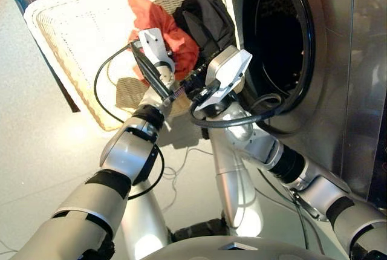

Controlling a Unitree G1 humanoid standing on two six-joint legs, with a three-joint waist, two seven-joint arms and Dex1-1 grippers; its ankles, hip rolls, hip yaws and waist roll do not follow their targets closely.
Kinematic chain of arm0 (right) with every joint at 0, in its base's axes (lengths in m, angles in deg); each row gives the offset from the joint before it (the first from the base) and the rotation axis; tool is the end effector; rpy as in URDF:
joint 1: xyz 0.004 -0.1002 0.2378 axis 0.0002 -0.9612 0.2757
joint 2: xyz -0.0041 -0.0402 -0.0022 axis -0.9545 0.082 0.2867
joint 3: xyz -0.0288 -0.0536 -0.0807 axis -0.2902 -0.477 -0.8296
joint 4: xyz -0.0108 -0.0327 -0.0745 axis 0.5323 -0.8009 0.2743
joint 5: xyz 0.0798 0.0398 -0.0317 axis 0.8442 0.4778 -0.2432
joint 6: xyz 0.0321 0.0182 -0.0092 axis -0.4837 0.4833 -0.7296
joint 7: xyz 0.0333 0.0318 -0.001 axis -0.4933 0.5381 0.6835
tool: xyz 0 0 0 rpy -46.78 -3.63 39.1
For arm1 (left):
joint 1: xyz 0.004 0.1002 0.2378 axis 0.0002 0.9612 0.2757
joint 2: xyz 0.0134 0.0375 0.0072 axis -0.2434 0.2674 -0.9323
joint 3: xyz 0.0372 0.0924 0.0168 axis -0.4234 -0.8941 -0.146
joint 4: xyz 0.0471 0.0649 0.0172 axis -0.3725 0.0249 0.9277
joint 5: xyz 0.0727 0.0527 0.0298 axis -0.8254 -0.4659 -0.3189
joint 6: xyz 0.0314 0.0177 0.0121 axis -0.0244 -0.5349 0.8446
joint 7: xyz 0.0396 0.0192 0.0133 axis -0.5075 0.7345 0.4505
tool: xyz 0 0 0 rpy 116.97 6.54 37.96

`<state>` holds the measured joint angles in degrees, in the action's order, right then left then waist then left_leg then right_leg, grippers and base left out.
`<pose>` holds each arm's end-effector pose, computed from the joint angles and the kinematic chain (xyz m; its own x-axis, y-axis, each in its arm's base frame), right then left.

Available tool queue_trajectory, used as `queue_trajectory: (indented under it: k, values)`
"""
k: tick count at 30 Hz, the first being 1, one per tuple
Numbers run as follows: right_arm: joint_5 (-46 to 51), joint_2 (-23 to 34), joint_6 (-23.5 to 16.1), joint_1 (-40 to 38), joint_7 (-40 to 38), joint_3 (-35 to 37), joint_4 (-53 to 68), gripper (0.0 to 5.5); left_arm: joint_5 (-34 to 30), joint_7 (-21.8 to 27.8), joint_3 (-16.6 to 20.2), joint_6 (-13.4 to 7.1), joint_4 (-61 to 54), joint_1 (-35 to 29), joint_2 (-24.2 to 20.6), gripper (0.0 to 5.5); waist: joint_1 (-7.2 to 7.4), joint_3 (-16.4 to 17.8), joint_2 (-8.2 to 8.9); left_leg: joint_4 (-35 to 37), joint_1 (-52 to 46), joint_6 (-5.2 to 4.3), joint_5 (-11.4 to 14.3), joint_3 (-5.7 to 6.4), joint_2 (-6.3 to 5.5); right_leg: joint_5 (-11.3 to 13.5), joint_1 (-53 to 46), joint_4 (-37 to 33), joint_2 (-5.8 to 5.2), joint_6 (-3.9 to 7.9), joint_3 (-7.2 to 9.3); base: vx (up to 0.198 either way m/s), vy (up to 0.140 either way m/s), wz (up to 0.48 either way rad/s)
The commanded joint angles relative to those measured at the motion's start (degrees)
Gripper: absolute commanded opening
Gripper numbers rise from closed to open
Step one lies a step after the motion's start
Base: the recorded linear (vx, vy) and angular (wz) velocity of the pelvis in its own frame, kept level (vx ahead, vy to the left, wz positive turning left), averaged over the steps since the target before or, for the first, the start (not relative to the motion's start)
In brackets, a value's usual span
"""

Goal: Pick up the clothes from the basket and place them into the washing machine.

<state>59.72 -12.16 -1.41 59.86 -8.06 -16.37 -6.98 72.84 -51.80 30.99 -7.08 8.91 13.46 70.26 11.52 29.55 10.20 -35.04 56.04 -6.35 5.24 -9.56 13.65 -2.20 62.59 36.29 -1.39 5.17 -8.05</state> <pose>0.2180 -0.0297 0.1864 0.4362 0.5790 0.6888 -0.7192 0.6844 -0.1198 0.3567 0.1074 0.1542 0.9719 0.2288 0.0557 -0.2218 0.9689 -0.1096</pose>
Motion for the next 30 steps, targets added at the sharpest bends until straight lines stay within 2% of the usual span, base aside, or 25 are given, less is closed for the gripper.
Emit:
queue_trajectory:
  k: [1, 4, 7, 8, 9, 10, 12, 13, 14, 17, 18, 19, 22, 23, 24, 26, 30]
  values:
    - [-1.4, 3.8, -2.6, -2.7, 0.0, 3.4, 7.5, 5.5, -0.4, -0.8, 0.8, -0.7, 2.3, 1.4, -0.1, 0.0, -0.19, 0.2, 2.19, -2.7, -0.2, 0.3, 1.2, 2.31, -0.72, 1.7, -3.4, -2.8, -1.47, 2.48, 3.22, 0.0, 0.0, 0.0]
    - [-4.4, 5.2, -2.1, -5.4, -1.9, 5.6, 6.5, 5.5, -0.6, -1.6, 0.0, -2.2, -1.9, 5.0, 0.6, 0.0, -0.78, 0.2, 1.36, -0.1, -1.4, 0.33, 0.2, 2.25, -1.57, 2.3, -4.5, -4.4, -2.09, 2.53, 3.39, 0.0, 0.0, 0.0]
    - [-9.1, 7.0, -1.3, -9.1, -4.3, 9.5, 5.5, 5.5, -2.5, -2.4, -2.3, -4.1, -11.2, 11.8, 0.4, 0.0, -1.7, 0.2, 0.09, 2.4, -3.0, 0.41, -0.9, 2.2, -2.69, 2.7, -6.3, -6.0, -2.64, 2.45, 3.65, 0.0, 0.0, 0.0]
    - [-9.2, 7.0, -1.3, -9.2, -4.3, 9.5, 5.6, 5.5, -2.5, -2.5, -2.4, -4.1, -11.3, 11.9, 0.4, 0.0, -1.74, 0.2, 0.1, 2.5, -3.2, 0.41, -0.9, 2.19, -2.7, 2.7, -6.4, -6.0, -2.65, 2.45, 3.65, 0.0, 0.0, 0.0]
    - [-10.4, 7.8, -0.9, -10.5, -5.1, 11.3, 5.0, 5.5, -3.5, -2.7, -3.3, -4.5, -15.5, 14.6, -0.2, 0.0, -2.23, 0.2, -0.52, 3.1, -3.8, 0.46, -1.2, 2.2, -2.95, 2.8, -7.1, -6.4, -2.89, 2.38, 3.87, 0.0, 0.0, 0.0]
    - [-13.1, 8.8, -0.3, -12.6, -7.0, 14.4, 3.5, 5.5, -3.9, -3.0, -4.3, -5.4, -22.2, 19.4, -0.8, 0.0, -3.16, 0.2, -1.64, 4.5, -4.6, 0.6, -1.6, 2.28, -3.71, 2.9, -8.2, -7.5, -3.25, 2.39, 3.93, 0.062, 0.007, 0.096]
    - [-14.3, 9.0, 0.2, -13.4, -8.0, 15.9, 2.5, 5.5, -4.4, -3.3, -4.7, -5.9, -26.5, 22.0, -1.6, 0.0, -3.7, 0.2, -2.23, 5.1, -5.1, 0.7, -1.8, 2.35, -4.05, 3.1, -8.6, -7.9, -3.47, 2.49, 3.97, 0.0, 0.0, 0.0]
    - [-16.4, 9.4, 1.0, -15.6, -9.6, 19.3, 0.7, 5.5, -6.2, -2.8, -5.1, -7.0, -37.7, 27.8, -4.4, 0.0, -4.77, 0.2, -3.49, 5.9, -5.8, 0.9, -2.0, 2.38, -4.59, 3.1, -9.4, -8.4, -3.98, 2.71, 4.27, 0.0, 0.0, 0.0]
    - [-16.4, 9.3, 1.0, -15.7, -9.6, 19.3, 0.8, 5.5, -6.2, -2.8, -5.1, -7.0, -37.8, 27.9, -4.4, 0.0, -4.8, 0.2, -3.47, 5.9, -5.9, 0.9, -2.0, 2.38, -4.58, 3.1, -9.5, -8.4, -3.98, 2.71, 4.28, 0.0, 0.0, 0.0]
    - [-21.6, 9.6, 2.3, -18.1, -10.8, 23.3, -2.5, 5.5, -11.5, -1.0, -2.9, -8.2, -54.1, 35.9, -9.3, 0.0, -6.67, 0.2, -5.1, 6.1, -7.5, 1.2, -1.6, 2.94, -5.25, 2.4, -11.1, -7.9, -4.29, 2.64, 4.29, 0.0, 0.0, 0.0]
    - [-21.6, 9.6, 2.3, -18.2, -10.8, 23.3, -2.5, 5.5, -11.5, -1.1, -2.9, -8.2, -54.2, 36.0, -9.4, 0.0, -6.66, 0.2, -5.09, 6.1, -7.5, 1.2, -1.6, 2.95, -5.24, 2.4, -11.1, -7.9, -4.29, 2.64, 4.3, 0.0, 0.0, 0.0]
    - [-23.6, 9.9, 3.0, -18.7, -10.3, 24.0, -3.8, 5.5, -13.6, 0.5, -1.9, -9.2, -60.0, 38.0, -11.5, 0.0, -7.41, 0.2, -5.63, 5.8, -8.1, 1.28, -1.3, 3.27, -5.38, 1.6, -11.8, -7.2, -4.35, 2.53, 4.3, 0.0, 0.0, 0.0]
    - [-25.5, 11.0, 4.0, -19.2, -8.1, 23.7, -3.8, 5.5, -14.0, 2.6, -1.1, -10.1, -66.0, 40.2, -13.2, 0.0, -7.93, 0.2, -6.02, 5.5, -8.7, 1.28, -0.9, 3.44, -5.47, 0.9, -12.2, -6.4, -4.44, 2.47, 4.29, 0.0, 0.0, 0.0]
    - [-25.6, 12.1, 4.2, -19.2, -5.9, 23.0, -3.3, 5.5, -12.9, 4.9, -1.2, -10.7, -70.6, 41.0, -14.5, 0.0, -8.2, 0.2, -6.22, 5.1, -8.8, 1.26, -0.6, 3.45, -5.42, 0.5, -12.3, -5.8, -4.51, 2.41, 4.15, 0.0, 0.0, 0.0]
    - [-25.5, 12.1, 4.2, -19.2, -5.8, 23.0, -3.3, 5.5, -12.9, 5.0, -1.2, -10.6, -70.7, 41.0, -14.5, 0.0, -8.19, 0.2, -6.2, 5.1, -8.9, 1.26, -0.6, 3.44, -5.41, 0.5, -12.3, -5.8, -4.51, 2.42, 4.15, 0.0, 0.0, 0.0]
    - [-24.0, 14.6, 4.5, -18.1, -0.8, 21.2, -1.7, 5.5, -11.3, 9.1, -1.0, -11.7, -77.2, 41.5, -17.9, 0.0, -8.58, 0.2, -6.32, 4.9, -9.2, 1.14, -0.4, 3.43, -5.38, 0.2, -12.6, -5.5, -4.59, 2.33, 4.08, 0.0, 0.0, 0.0]
    - [-22.9, 18.7, 5.4, -16.0, 4.9, 19.3, 0.4, 5.5, -7.5, 13.9, -0.3, -11.9, -82.1, 42.0, -21.1, 0.0, -8.82, 0.2, -6.2, 4.9, -9.7, 0.95, -0.3, 3.28, -5.21, 0.0, -12.9, -5.4, -4.52, 2.19, 3.93, 0.0, 0.0, 0.0]
